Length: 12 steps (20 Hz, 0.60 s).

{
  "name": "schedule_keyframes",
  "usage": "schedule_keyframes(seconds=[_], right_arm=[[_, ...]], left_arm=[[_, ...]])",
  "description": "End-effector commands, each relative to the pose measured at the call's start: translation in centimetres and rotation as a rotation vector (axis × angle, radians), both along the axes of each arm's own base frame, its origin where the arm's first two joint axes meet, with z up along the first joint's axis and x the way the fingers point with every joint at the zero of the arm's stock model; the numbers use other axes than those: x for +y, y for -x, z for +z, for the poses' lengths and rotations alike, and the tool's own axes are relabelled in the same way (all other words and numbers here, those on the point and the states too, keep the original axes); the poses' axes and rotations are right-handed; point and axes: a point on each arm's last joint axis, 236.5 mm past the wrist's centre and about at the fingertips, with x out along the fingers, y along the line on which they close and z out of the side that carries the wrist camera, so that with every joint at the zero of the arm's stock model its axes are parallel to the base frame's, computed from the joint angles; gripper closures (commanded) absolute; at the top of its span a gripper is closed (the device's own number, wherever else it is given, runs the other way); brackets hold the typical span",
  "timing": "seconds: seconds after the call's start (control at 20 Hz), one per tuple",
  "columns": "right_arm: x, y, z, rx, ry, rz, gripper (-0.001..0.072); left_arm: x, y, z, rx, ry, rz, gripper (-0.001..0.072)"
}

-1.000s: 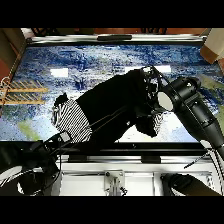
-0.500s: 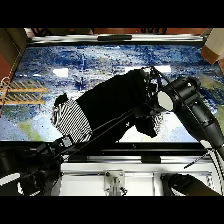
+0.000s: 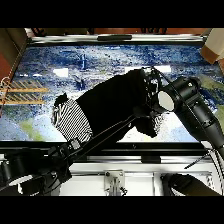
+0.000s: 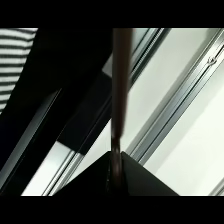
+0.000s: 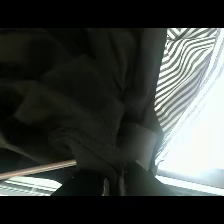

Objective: Fold the shirts.

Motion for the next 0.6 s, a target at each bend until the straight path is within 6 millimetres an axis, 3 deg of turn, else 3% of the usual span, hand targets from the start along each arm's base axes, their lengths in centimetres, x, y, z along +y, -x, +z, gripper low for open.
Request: schedule_keyframes(seconds=[0.0,0.4,0.55], right_arm=[[0.1,0.2,0.3,-0.003,-0.009,0.001,0.0643],[-1.5,-0.4,0.6,-0.032,0.053,-0.015,0.0643],[-1.5,-0.5,0.6,-0.036,0.052,-0.012,0.0643]], left_arm=[[-1.2,-0.1,-0.4,-0.001,0.030,0.008,0.0663],[4.0,3.9,0.8,0.044,-0.113,-0.103,0.0663],[4.5,3.9,1.3,0.028,-0.109,-0.093,0.0663]])
